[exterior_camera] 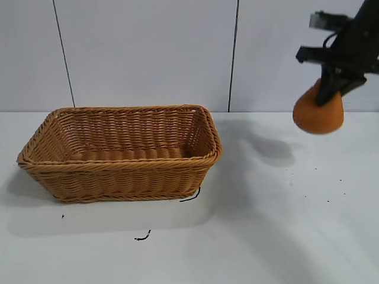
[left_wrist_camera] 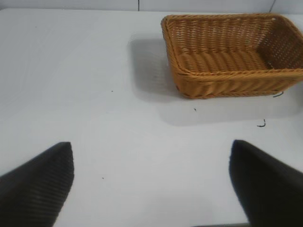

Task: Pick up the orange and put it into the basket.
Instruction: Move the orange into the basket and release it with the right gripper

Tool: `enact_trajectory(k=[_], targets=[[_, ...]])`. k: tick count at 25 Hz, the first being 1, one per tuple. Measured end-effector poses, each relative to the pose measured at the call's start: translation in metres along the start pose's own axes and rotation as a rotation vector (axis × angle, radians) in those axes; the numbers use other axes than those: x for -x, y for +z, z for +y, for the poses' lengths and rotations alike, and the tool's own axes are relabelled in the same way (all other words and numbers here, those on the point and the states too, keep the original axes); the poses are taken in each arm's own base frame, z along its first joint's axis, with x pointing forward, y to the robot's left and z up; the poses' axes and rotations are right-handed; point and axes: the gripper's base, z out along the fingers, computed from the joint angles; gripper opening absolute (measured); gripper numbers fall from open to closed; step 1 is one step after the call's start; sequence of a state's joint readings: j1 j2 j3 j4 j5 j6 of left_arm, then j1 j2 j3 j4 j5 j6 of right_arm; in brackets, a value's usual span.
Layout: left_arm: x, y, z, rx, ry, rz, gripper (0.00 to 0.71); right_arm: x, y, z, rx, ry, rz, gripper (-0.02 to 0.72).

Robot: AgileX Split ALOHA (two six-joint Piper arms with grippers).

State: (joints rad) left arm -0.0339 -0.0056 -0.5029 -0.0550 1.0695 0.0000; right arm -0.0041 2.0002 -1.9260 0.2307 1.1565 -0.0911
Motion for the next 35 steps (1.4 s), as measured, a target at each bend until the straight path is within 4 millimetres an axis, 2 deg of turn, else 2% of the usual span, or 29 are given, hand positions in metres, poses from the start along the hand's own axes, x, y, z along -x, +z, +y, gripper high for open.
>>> enact_trajectory(k=[3, 7, 13, 17, 20, 23, 26, 30, 32, 33, 35], targets=[[0.000, 0.000, 0.000, 0.000, 0.000, 0.000, 0.639, 0.003, -0.004, 0.022, 0.013, -0.052, -0.006, 0.015], [0.000, 0.000, 0.000, 0.000, 0.000, 0.000, 0.639, 0.000, -0.002, 0.069, 0.058, -0.142, -0.004, 0.015], [0.000, 0.000, 0.000, 0.000, 0.000, 0.000, 0.639, -0.021, 0.012, 0.161, 0.147, -0.311, -0.017, 0.014], [0.000, 0.000, 0.000, 0.000, 0.000, 0.000, 0.639, -0.037, 0.037, 0.213, 0.186, -0.396, -0.044, 0.014], [0.000, 0.000, 0.000, 0.000, 0.000, 0.000, 0.639, -0.052, 0.068, 0.245, 0.216, -0.439, -0.051, 0.014], [0.000, 0.000, 0.000, 0.000, 0.000, 0.000, 0.639, -0.067, 0.106, 0.264, 0.227, -0.466, -0.032, 0.014], [0.000, 0.000, 0.000, 0.000, 0.000, 0.000, 0.639, -0.081, 0.139, 0.270, 0.217, -0.468, 0.022, 0.013], [0.000, 0.000, 0.000, 0.000, 0.000, 0.000, 0.639, -0.090, 0.162, 0.268, 0.197, -0.461, 0.067, 0.022], [0.000, 0.000, 0.000, 0.000, 0.000, 0.000, 0.639, -0.090, 0.163, 0.268, 0.194, -0.463, 0.069, 0.090], [0.000, 0.000, 0.000, 0.000, 0.000, 0.000, 0.639, -0.090, 0.164, 0.267, 0.193, -0.464, 0.070, 0.167], [0.000, 0.000, 0.000, 0.000, 0.000, 0.000, 0.639, -0.090, 0.161, 0.268, 0.193, -0.465, 0.071, 0.396]])
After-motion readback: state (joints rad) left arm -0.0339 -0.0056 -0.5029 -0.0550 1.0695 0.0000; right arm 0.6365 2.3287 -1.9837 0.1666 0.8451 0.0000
